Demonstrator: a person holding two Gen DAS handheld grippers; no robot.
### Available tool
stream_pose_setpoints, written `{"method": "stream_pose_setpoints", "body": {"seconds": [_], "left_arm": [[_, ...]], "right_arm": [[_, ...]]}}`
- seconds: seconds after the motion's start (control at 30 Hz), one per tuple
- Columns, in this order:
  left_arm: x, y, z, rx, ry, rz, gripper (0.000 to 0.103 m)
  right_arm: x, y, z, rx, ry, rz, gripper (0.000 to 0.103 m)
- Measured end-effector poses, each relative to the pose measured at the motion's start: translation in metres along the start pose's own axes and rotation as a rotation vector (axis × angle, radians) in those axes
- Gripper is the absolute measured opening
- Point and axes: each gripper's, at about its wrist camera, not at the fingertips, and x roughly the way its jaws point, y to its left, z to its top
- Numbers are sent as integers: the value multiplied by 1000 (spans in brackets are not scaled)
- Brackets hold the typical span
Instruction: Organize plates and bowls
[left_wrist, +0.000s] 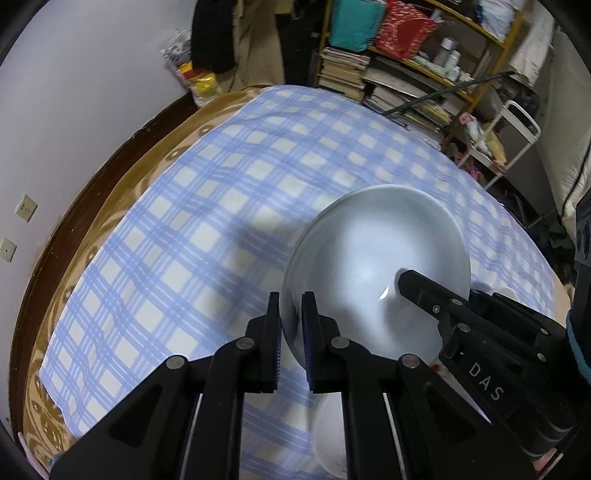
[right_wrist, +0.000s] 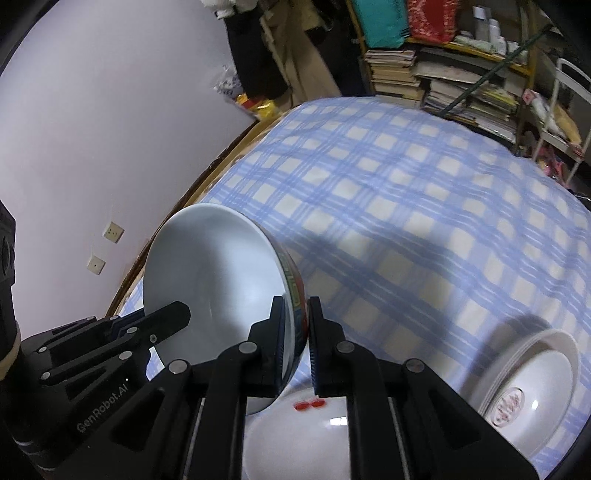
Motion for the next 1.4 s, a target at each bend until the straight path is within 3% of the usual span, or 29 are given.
{"method": "stream_pose_setpoints", "body": {"seconds": [0.37,0.8,1.1,1.4], "left_arm": [[-19,-84,-19,105,-13,-40,10],[-9,-171,-41,222,20,-87,10],[15,-203,-60,274,70,-74,10],[30,-207,-61,282,106,-66,10]], "right_arm": [[-61,-59,-30,76,-68,-47,13],[-102,-132,-64,186,-116,-107,13],[-102,-174,-90,264,-98,-122,13],[-87,-181,-99,264,-81,-142,13]]}}
